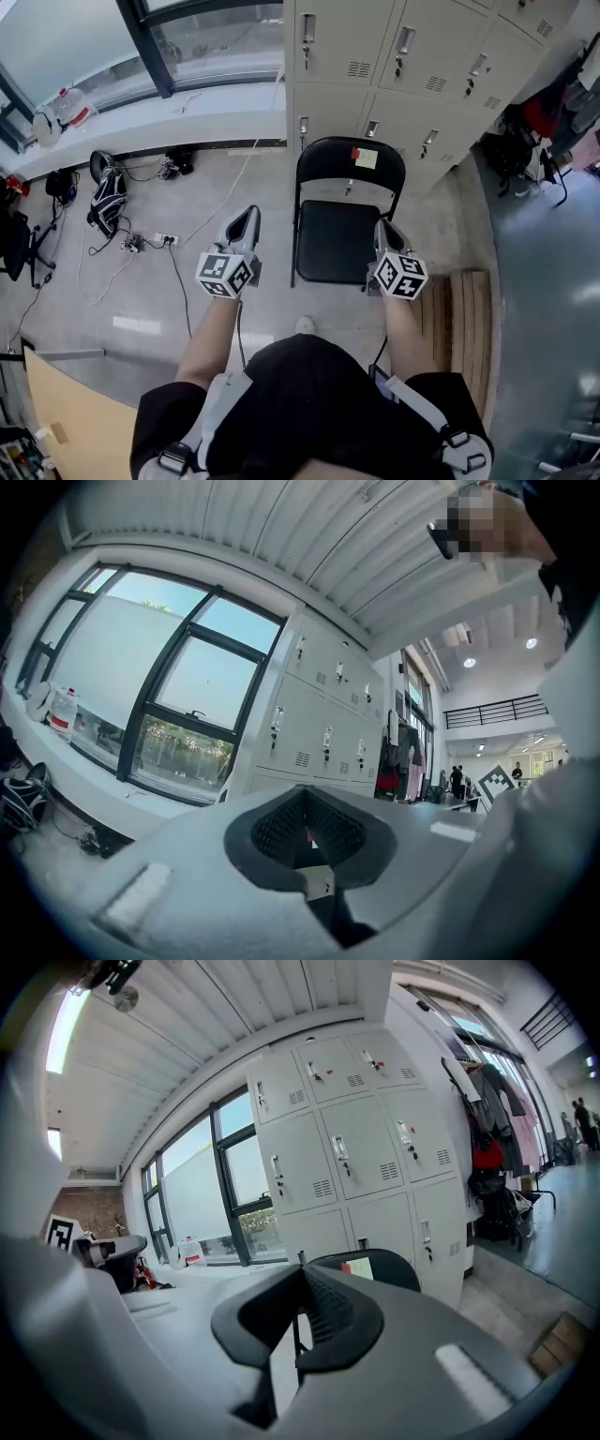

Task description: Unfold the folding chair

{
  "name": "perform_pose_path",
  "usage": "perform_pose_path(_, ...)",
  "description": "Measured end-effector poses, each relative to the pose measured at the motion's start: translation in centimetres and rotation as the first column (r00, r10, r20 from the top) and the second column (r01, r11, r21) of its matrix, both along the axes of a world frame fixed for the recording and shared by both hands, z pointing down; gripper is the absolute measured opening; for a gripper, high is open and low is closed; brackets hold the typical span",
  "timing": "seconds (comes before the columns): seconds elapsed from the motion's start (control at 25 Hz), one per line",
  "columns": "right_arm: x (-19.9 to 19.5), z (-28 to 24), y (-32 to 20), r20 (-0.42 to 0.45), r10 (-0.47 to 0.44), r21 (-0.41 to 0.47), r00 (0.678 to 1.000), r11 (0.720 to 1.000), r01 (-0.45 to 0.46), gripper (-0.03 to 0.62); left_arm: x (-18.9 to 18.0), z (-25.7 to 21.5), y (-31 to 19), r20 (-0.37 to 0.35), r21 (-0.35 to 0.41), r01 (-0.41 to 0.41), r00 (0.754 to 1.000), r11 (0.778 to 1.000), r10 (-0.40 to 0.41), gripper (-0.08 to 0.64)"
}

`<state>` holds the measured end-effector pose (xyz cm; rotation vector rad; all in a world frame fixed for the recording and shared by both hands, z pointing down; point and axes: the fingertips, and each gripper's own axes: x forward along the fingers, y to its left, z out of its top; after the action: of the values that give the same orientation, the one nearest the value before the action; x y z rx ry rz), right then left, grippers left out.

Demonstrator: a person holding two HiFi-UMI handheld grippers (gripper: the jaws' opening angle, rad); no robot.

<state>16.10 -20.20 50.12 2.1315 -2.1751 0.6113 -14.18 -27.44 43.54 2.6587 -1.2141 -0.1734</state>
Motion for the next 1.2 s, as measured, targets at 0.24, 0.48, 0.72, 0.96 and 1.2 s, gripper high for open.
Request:
perform_pose_path(0.24,-3.9,-1.0,2.8,-0.017,-0.027,0.037,0.999,0.999,0.028,0.005,-4.4,-1.1,4.3,0.016,0.063,0.037,0.999,0.997,-0.039,0.000)
perform_pose_path(0.48,-7.8,-3.3,6.0,-0.005,-0.026,0.082,1.000,0.996,0.027,0.005,-8.8,-2.3,7.9,-0.002,0.060,0.033,0.999,0.998,-0.033,0.000)
perform_pose_path(0.72,-11.6,-5.4,10.1,-0.020,-0.010,0.119,1.000,0.993,0.012,0.005,-13.3,-3.3,11.3,-0.037,0.086,0.066,0.997,0.994,-0.063,0.000)
perform_pose_path(0.96,-14.2,-6.8,13.2,-0.076,-0.023,0.153,0.997,0.988,0.035,0.005,-15.1,-4.1,13.9,-0.027,0.114,0.059,0.998,0.992,-0.056,0.000)
perform_pose_path(1.2,-12.8,-6.7,15.4,-0.088,-0.016,0.169,0.996,0.985,0.031,0.005,-15.0,-3.7,16.1,-0.032,0.109,0.062,0.998,0.992,-0.059,0.000)
